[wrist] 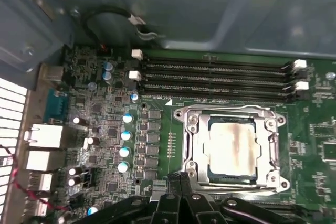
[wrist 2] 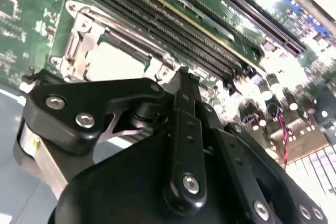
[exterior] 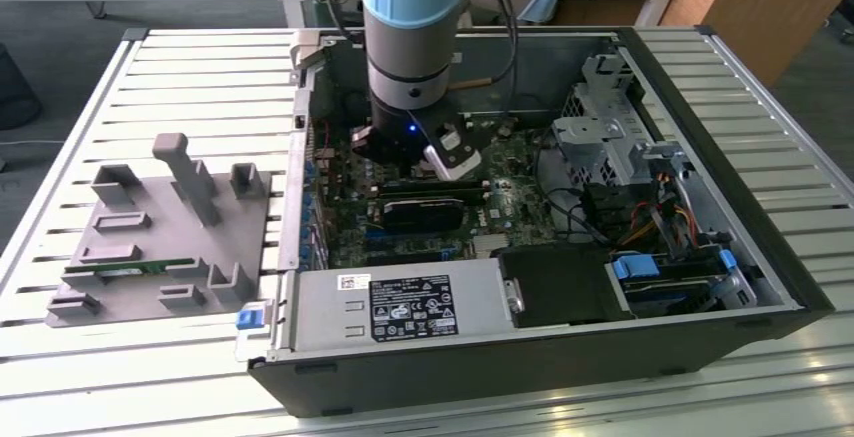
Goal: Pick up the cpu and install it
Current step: 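Install the second cpu locking lever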
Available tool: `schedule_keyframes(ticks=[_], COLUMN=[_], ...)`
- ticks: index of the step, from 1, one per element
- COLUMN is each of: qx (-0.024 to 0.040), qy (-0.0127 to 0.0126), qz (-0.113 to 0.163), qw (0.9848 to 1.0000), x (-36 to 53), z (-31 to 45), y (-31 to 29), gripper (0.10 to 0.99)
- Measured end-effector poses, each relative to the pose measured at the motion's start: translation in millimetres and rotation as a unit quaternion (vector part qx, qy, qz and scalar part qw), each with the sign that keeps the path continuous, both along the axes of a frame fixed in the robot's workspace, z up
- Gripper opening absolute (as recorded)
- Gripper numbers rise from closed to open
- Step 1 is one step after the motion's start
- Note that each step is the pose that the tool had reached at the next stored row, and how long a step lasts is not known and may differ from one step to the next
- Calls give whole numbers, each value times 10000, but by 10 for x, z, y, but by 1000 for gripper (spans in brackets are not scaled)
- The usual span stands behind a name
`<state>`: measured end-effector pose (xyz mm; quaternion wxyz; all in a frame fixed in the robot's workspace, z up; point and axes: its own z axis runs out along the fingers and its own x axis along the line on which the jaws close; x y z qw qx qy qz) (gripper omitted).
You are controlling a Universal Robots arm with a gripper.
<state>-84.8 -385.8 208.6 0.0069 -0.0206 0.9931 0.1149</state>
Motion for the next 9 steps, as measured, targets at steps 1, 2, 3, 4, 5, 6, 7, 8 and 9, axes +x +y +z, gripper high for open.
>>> schedule_keyframes(ticks=[1, 2, 3, 4, 5, 6, 7, 8, 9], qx=[0, -1, -1, 0, 0, 0, 0, 0, 0], qy=[0, 1, 1, 0, 0, 0, 0, 0, 0], qz=[0, 0, 0, 0, 0, 0, 0, 0, 0], qw=[10000, 10000, 10000, 10000, 10000, 10000, 10000, 10000, 10000], x=[0, 0, 0, 0, 0, 0, 0, 0, 0], z=[23, 47, 69, 87, 101, 116, 133, 147, 151], y=[0, 0, 0, 0, 0, 0, 0, 0, 0], gripper=[106, 106, 106, 106, 106, 106, 106, 106, 106])
